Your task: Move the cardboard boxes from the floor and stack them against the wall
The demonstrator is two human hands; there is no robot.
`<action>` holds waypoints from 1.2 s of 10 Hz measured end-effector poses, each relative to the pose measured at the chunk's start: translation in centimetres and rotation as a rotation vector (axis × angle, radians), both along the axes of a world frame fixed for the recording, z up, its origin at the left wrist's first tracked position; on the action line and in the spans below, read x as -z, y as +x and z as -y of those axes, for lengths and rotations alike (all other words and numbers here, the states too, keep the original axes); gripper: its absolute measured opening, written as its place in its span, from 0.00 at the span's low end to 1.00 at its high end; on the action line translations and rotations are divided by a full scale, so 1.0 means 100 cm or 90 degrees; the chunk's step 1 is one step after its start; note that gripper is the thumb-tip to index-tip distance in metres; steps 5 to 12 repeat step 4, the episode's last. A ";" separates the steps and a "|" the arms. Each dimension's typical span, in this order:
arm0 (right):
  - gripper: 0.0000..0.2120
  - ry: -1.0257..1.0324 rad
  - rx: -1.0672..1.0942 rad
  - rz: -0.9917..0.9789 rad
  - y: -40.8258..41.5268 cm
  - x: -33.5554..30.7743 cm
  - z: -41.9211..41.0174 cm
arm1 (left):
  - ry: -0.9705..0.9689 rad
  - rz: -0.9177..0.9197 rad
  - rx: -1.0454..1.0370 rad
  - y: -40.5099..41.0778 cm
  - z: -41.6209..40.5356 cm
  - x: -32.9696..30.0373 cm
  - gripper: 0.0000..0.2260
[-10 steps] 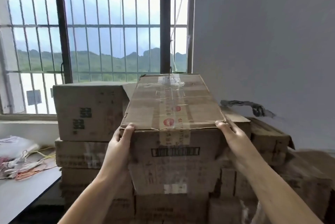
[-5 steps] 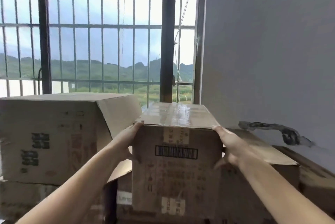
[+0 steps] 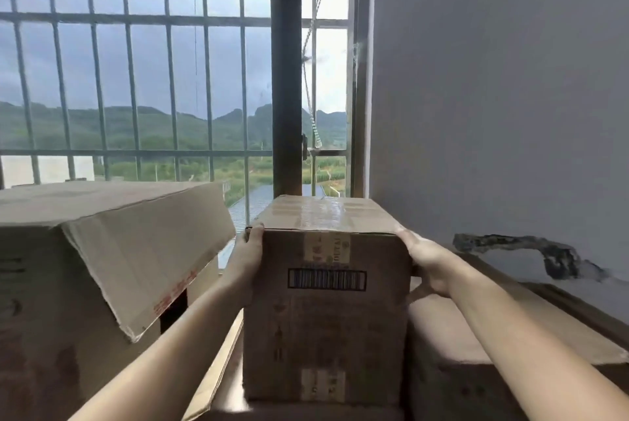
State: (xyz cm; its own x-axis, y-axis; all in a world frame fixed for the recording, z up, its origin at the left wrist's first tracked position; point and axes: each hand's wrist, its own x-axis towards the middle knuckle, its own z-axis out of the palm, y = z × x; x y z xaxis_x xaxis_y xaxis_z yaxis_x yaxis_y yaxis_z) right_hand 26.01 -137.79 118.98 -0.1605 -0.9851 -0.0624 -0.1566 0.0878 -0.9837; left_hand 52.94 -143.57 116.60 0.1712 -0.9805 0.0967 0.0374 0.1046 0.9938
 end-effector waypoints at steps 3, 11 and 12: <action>0.25 -0.036 0.004 -0.047 0.011 0.010 -0.002 | -0.073 -0.011 0.051 0.010 -0.013 0.030 0.21; 0.28 -0.100 0.012 -0.130 -0.007 0.006 -0.028 | -0.138 0.046 0.012 0.015 -0.068 0.062 0.23; 0.28 -0.100 0.012 -0.130 -0.007 0.006 -0.028 | -0.138 0.046 0.012 0.015 -0.068 0.062 0.23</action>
